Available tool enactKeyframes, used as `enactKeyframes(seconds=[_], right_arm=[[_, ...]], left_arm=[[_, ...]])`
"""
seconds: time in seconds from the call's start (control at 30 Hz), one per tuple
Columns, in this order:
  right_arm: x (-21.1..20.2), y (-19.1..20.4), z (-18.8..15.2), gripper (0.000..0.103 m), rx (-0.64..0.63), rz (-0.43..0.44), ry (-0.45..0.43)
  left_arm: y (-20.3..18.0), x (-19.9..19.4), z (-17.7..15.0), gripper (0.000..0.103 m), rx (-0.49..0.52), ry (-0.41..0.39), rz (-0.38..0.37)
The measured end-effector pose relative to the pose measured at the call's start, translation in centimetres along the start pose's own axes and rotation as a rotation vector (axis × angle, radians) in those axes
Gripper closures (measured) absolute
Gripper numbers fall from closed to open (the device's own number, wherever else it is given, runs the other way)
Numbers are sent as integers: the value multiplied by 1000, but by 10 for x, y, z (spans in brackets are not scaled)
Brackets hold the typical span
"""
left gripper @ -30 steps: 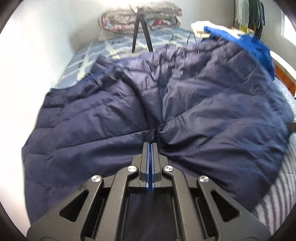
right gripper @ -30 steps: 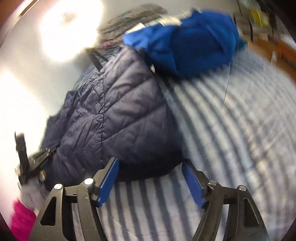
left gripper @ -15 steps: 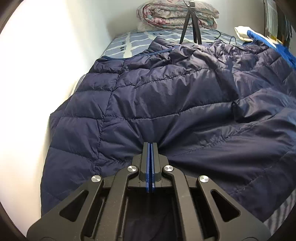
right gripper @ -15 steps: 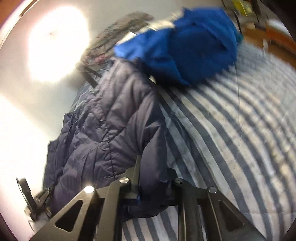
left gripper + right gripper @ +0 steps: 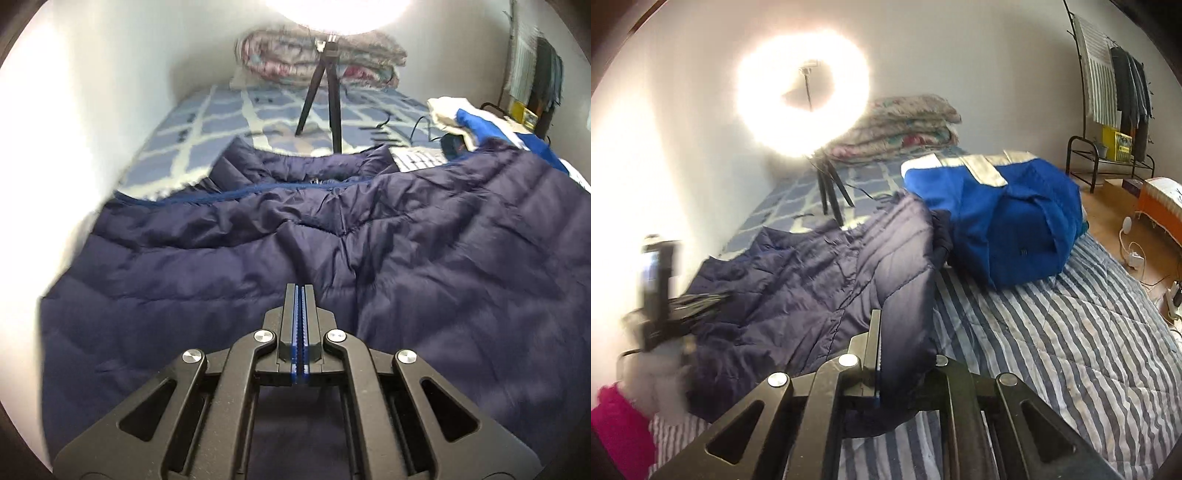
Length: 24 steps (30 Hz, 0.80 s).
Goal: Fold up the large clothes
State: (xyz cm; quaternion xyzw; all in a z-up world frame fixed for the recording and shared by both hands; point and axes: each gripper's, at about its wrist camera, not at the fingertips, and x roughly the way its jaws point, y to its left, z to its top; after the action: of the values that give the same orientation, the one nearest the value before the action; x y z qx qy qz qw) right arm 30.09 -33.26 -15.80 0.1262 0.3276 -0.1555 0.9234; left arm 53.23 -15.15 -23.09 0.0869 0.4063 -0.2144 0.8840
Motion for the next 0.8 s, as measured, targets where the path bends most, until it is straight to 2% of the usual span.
enactKeyframes(seconds=[0.13,0.2,0.4,0.47,0.57,0.63,0.7,0.8], right_arm=[[-2,2,8,98,-23,11,-8],[-5,3,11,99,-56,3,-17],[-28,-20,30,100,-66,-2,-52],[-34,-27,37,100,-81,-6,-49],[-29,-30,40,100,-98,-4,-16],[-31,-20,40,100,-138,-3,-23],[-36,-6,42,100,-181,23,-38],[-39,18,48,100,-229,72,-50]], left_arm=[[-13,33,-18,103,7,56,28],[-14,28,-22,103,6,41,33],[-29,4,-35,103,-85,71,-74],[-48,-2,-43,103,-59,68,-98],[-58,0,-44,103,-27,69,-71],[-49,-12,-40,103,-53,59,-89],[-40,-37,-36,103,-40,18,-68],[-14,-93,-36,103,-43,-48,-69]])
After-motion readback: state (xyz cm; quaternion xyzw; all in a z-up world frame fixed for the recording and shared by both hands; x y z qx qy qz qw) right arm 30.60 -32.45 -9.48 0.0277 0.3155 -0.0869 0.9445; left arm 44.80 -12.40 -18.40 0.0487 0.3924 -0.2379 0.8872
